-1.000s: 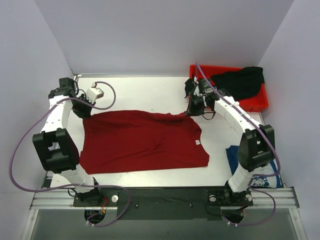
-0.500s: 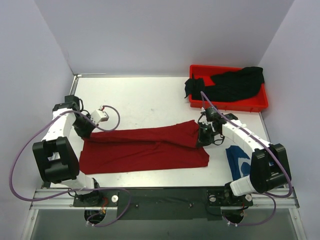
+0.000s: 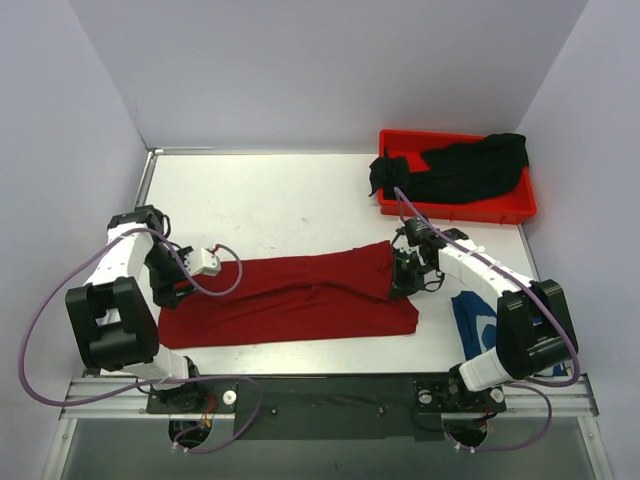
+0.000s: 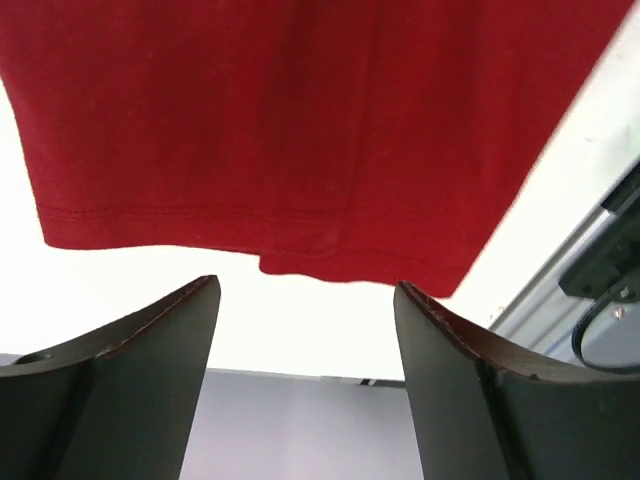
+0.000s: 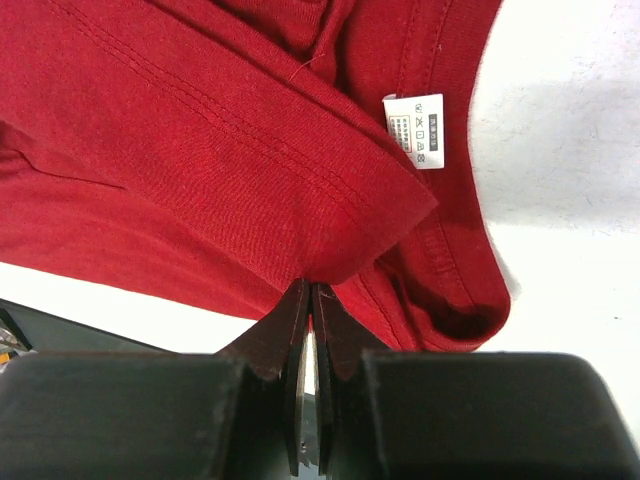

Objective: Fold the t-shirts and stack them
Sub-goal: Fold the other side of the tshirt into a rectangle

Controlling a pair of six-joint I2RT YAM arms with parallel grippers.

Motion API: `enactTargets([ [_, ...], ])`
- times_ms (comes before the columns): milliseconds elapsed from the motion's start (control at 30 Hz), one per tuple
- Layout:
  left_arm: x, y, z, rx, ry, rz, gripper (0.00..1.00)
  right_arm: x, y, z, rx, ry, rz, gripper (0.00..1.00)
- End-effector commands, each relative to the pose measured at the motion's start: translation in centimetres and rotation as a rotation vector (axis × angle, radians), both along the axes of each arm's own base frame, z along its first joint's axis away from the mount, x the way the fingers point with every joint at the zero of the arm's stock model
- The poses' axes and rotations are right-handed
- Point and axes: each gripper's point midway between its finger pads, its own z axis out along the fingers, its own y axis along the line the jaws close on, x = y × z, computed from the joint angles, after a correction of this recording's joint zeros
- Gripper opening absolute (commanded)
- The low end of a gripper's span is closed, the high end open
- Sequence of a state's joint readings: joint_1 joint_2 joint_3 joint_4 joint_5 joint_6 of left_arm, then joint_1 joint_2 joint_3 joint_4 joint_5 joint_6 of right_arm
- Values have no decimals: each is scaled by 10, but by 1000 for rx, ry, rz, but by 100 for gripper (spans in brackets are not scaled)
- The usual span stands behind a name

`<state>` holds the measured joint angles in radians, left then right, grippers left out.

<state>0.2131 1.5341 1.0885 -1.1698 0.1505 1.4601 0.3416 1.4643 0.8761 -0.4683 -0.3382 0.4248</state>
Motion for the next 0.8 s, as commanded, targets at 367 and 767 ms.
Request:
enactTargets([
  [367,10,-34,-16,-39,-95,-56,68,3,0,7,-12,-4,28,0],
  [767,16,-14,-55,93,-131,-47,52,8,0,8,-14,-9,35,0],
])
